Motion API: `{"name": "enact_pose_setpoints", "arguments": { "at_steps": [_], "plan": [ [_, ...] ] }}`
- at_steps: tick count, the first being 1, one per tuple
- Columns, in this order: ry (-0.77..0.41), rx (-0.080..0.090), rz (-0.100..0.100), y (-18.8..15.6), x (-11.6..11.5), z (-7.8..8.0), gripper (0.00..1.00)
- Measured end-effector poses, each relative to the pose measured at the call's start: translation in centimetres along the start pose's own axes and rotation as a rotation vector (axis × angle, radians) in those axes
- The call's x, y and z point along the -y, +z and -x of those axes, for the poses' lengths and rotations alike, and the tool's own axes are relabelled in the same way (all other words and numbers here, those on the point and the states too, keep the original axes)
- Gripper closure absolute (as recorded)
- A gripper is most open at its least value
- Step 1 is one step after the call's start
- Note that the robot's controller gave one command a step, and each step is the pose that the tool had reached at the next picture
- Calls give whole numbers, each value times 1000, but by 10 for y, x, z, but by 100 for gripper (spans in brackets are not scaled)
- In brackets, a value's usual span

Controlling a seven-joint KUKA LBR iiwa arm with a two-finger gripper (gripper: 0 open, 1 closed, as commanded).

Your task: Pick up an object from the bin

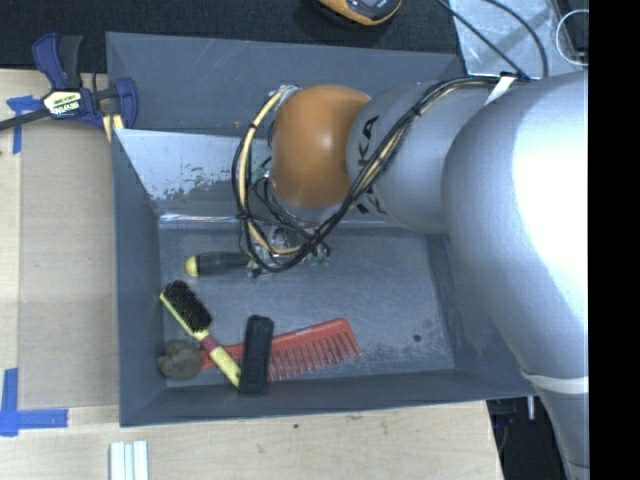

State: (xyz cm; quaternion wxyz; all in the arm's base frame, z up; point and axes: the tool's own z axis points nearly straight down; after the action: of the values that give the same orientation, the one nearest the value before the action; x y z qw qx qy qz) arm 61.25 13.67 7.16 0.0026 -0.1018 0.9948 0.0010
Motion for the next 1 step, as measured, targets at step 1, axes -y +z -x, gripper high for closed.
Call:
{"name": "enact_pose_setpoints", "arguments": {
  "at_steps": [1],
  "plan": [
    [0, 0, 0, -2, 0, 0, 100]
  ]
}}
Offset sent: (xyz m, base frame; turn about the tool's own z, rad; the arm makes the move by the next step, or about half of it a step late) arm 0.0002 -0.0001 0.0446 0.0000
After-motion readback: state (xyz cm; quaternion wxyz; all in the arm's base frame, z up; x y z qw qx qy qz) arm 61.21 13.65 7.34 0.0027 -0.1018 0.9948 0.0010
